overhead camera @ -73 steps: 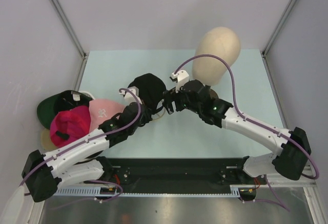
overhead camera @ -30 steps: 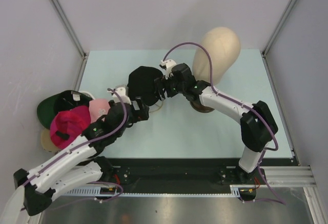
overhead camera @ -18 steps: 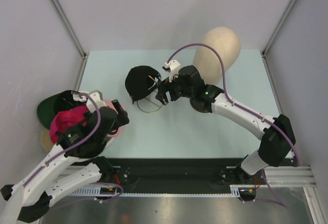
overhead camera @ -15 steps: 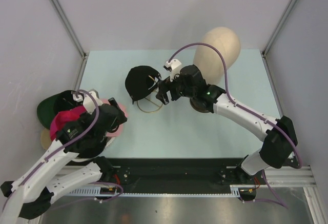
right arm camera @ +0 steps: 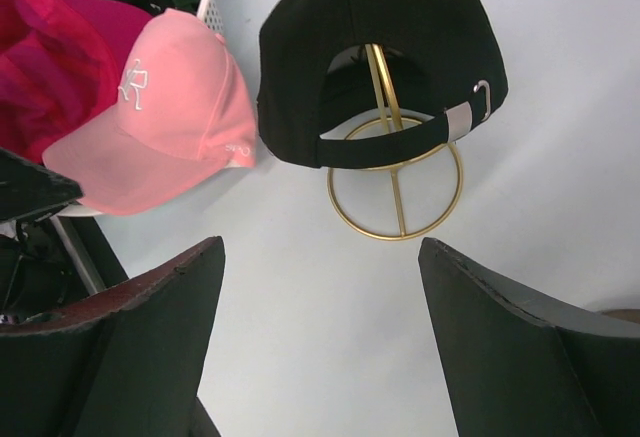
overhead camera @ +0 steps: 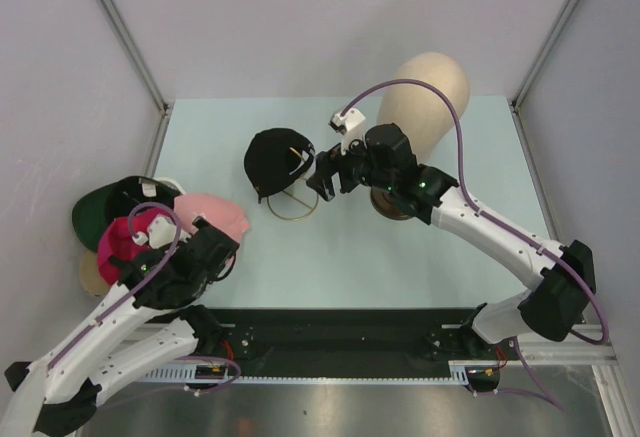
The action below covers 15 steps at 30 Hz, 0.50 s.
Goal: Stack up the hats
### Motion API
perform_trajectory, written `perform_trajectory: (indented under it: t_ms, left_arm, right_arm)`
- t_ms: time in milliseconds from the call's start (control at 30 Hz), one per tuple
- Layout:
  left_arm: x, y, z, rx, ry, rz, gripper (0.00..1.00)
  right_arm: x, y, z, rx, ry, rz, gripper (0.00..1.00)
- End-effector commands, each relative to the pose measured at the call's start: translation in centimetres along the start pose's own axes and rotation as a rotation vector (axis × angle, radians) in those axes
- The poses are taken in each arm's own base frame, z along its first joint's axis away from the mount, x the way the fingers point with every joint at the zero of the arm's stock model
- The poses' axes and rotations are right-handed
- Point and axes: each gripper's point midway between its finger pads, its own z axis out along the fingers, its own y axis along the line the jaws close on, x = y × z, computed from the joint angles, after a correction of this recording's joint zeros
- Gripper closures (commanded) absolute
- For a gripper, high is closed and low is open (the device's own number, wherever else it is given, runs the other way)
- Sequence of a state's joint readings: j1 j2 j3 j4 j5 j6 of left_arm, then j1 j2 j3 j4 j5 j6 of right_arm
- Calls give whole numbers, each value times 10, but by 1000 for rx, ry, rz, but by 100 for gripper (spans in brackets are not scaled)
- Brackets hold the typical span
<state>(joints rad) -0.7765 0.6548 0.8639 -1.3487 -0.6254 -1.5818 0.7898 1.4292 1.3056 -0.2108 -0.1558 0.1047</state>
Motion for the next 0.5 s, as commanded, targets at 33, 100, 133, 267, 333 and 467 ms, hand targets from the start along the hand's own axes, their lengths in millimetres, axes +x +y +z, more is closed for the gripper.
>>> perform_trajectory:
  t_ms: [33, 100, 133, 267, 333, 467]
  left_arm:
    - [-5, 37, 13, -151, -72, -98, 0]
    - [-5, 49, 20, -188, -93, -126, 0]
    - [-8, 52, 22, -186, -112, -141, 0]
    - [-16, 65, 30, -197, -181, -195, 1]
    - [-20, 65, 31, -176, -204, -231, 5]
    - [-31, 64, 29, -133, -256, -266, 14]
  right_arm:
    - [-22, 7, -18, -17, -79, 11, 16]
    - [-24, 5, -22, -10, -88, 15, 16]
    - [-26, 5, -24, -10, -95, 16, 16]
    - [-31, 3, -29, -2, -113, 19, 16]
    - [-32, 3, -30, -2, -114, 22, 16]
    - [-32, 4, -31, -2, -113, 24, 16]
